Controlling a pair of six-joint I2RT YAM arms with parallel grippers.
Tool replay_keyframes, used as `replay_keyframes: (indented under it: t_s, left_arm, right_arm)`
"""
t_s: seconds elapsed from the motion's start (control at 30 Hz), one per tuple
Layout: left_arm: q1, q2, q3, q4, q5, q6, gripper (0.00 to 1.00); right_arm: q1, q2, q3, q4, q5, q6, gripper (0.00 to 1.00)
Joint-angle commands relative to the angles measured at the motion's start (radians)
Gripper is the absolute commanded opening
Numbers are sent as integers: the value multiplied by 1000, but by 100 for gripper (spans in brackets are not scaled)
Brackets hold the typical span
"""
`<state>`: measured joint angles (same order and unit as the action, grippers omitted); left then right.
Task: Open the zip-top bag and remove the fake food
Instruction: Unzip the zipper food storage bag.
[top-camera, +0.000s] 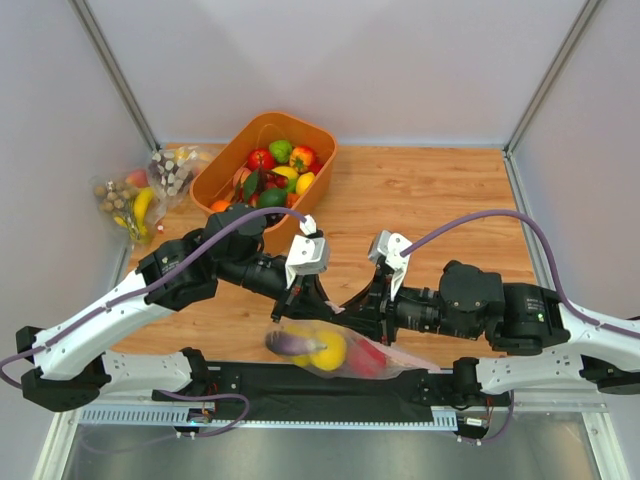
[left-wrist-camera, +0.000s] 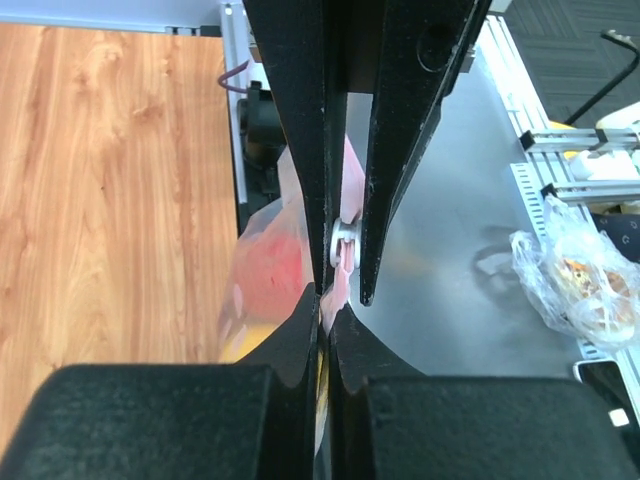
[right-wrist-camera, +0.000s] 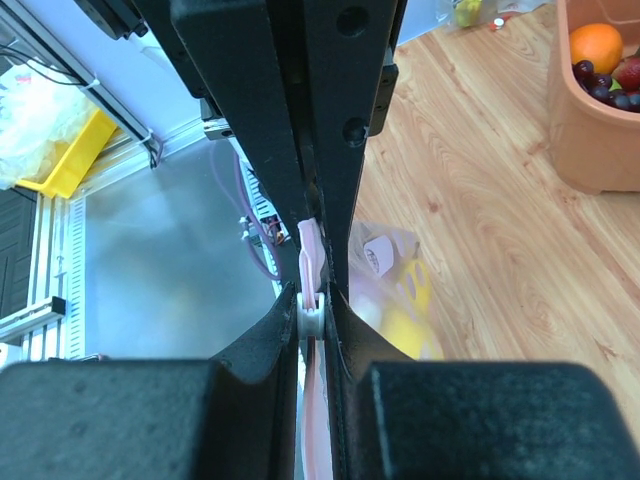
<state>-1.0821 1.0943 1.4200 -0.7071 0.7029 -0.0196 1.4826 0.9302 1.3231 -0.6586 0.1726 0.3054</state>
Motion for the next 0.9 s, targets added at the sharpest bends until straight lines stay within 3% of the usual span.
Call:
replay_keyframes:
  t_s: [0.0,0.37,0.87]
  left_arm:
    - [-2,-16,5,92,125,-3,0]
    - [5,-60,5,104,96,4,0]
    - [114,-86,-24,127,98,-10,0]
  right_arm:
    - [-1,2,19,-10,4,-3,0]
    - [1,-53,-44,-68,30,47,0]
    - [-1,-96,-96,-96,19,100,0]
